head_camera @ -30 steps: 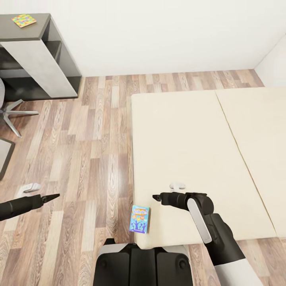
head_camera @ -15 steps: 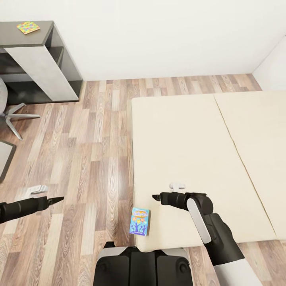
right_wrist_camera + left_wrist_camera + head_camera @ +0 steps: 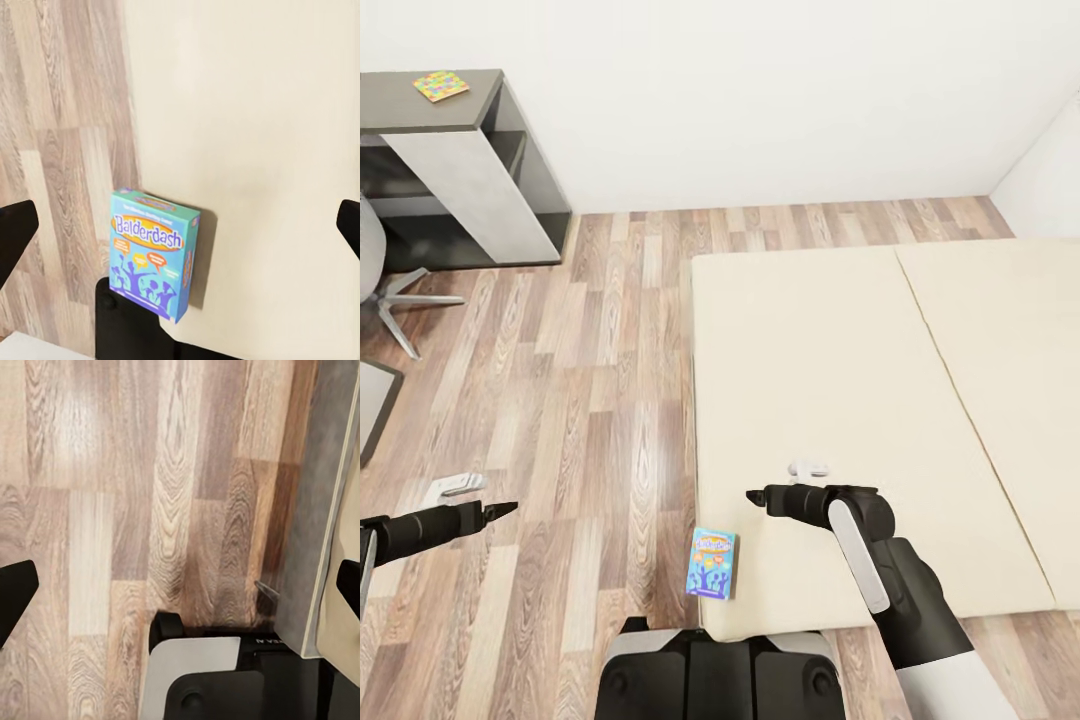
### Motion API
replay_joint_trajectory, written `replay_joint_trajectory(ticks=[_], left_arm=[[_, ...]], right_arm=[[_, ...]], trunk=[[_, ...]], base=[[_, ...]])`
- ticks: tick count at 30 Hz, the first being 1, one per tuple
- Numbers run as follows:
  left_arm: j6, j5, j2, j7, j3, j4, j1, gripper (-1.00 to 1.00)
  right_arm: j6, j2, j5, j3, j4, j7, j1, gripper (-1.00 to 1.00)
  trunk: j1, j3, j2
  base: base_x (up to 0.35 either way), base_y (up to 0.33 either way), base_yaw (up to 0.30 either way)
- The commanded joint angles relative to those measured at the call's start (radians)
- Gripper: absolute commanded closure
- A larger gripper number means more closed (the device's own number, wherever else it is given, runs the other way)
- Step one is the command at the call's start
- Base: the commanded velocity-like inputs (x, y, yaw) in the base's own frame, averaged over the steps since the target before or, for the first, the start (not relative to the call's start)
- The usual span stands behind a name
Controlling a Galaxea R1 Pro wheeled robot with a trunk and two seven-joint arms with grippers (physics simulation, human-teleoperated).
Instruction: Put all the toys in the child's room - the three board games (two on the bed and one on the table), the two jigsaw puzzles on the table, and the tennis ball on the table - inside the toy box on the table in the child's room.
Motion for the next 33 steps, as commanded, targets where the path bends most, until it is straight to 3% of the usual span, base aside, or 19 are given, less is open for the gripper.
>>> replay_joint_trajectory(ticks=[1, 33], left_arm=[[0.004, -0.010, -0.001, -0.009, 0.002, -0.001, -0.001, -1.00], [0.002, -0.006, -0.002, -0.004, 0.000, 0.000, -0.004, -1.00]], right_arm=[[0.004, 0.000, 0.000, 0.000, -0.001, -0.001, 0.000, -1.00], [0.004, 0.002, 0.001, 0.001, 0.003, -0.004, 0.000, -1.00]], trunk=[[0.001, 0.001, -0.002], [0.001, 0.053, -0.002]], base=[[0.000, 0.000, 0.000], [0.000, 0.000, 0.000]])
